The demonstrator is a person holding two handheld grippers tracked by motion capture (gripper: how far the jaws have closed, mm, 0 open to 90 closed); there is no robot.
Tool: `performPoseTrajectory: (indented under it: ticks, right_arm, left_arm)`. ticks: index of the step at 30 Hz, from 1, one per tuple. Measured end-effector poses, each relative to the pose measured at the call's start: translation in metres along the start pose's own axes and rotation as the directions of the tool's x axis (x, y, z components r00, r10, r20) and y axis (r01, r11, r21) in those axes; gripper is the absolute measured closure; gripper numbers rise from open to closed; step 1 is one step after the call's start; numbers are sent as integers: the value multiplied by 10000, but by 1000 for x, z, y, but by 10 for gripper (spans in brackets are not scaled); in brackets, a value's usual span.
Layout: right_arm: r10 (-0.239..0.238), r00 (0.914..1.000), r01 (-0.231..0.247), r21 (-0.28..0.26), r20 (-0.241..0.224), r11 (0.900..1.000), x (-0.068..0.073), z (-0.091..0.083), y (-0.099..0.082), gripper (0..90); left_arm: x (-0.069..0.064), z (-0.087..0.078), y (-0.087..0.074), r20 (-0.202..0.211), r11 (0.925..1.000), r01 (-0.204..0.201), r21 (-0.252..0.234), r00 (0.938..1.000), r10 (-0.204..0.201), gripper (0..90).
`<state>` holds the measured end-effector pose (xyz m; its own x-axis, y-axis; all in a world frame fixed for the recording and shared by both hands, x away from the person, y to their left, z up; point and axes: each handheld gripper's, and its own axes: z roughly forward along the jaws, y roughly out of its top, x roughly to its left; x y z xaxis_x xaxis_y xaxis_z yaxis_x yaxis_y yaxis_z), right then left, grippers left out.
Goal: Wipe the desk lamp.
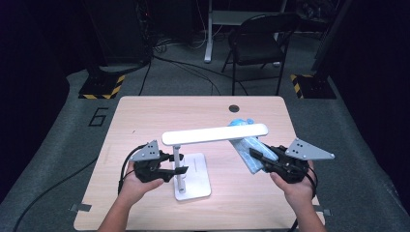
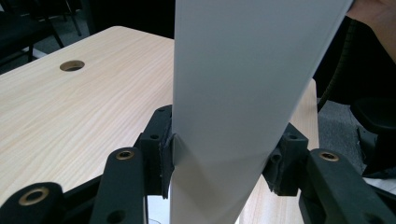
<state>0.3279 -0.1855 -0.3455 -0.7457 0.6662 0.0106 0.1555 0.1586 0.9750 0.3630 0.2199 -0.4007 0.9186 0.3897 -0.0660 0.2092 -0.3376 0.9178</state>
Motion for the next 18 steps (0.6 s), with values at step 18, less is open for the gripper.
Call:
performPoseTrajectory:
  ticks: [18]
  right_arm:
    - [231, 9988, -230, -24, 421, 9997, -11, -11, -5, 685]
  left_arm:
    - [0, 0, 0, 16, 10000, -4, 31, 10000, 4, 512]
